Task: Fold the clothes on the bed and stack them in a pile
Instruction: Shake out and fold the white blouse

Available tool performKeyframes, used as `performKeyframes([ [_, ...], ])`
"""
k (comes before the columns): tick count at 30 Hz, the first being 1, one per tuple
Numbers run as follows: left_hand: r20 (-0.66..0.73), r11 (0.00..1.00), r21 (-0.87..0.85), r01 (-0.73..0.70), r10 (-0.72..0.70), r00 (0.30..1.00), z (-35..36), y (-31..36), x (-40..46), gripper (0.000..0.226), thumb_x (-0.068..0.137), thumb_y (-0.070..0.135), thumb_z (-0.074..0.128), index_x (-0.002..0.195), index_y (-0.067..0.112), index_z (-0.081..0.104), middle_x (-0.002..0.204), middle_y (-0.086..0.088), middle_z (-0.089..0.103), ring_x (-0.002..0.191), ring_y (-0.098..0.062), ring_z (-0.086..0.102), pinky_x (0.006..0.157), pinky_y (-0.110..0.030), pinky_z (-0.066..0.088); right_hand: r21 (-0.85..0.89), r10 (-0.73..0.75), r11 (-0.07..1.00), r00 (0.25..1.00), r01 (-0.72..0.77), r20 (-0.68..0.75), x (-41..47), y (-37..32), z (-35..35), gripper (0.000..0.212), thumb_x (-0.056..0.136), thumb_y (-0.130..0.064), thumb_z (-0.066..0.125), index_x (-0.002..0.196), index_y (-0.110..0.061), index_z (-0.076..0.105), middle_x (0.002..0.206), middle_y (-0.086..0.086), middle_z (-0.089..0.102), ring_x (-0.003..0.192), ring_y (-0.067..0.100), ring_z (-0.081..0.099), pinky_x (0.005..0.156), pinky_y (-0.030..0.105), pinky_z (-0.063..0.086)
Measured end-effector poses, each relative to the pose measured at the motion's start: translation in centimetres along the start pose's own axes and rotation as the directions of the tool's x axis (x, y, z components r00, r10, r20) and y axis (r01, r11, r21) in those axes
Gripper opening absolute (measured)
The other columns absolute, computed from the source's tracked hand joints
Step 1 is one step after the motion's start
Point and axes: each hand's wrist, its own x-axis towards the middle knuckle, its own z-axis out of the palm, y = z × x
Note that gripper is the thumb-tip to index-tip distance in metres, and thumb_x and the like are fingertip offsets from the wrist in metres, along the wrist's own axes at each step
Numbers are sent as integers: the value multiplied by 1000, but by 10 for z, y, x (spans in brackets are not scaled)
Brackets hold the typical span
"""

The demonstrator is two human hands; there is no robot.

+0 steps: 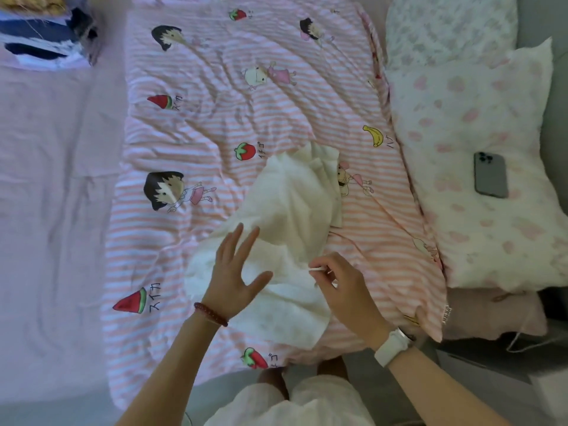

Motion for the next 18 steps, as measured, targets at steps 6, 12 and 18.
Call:
performKeyframes([
  [6,230,994,105,-22,-3,973,5,24,17,16,88,39,59,96,26,62,111,4,64,116,-14,51,105,-36,29,-74,-139,989,960,125,-242,17,-22,-34,10,87,-11,53,88,-4,60,78,-2,59,68,10,53,62,18,43],
  [12,-66,847,-521,100,-157,985,-31,41,21,46,81,47,53,67,3,51,62,5,44,59,-8,40,52,-20,33,147,-75,979,927,138,-368,33,-30,-54,23,93,-11,50,102,-32,51,97,-13,59,75,3,63,66,11,49],
  [18,-25,603,-735,309,-480,877,-31,4,9,20,96,12,45,81,13,59,83,-6,57,87,-23,51,81,-41,43,90,204,970,958,-225,204,33,-3,4,44,95,-17,50,137,-22,38,129,-8,46,118,10,50,88,12,41],
])
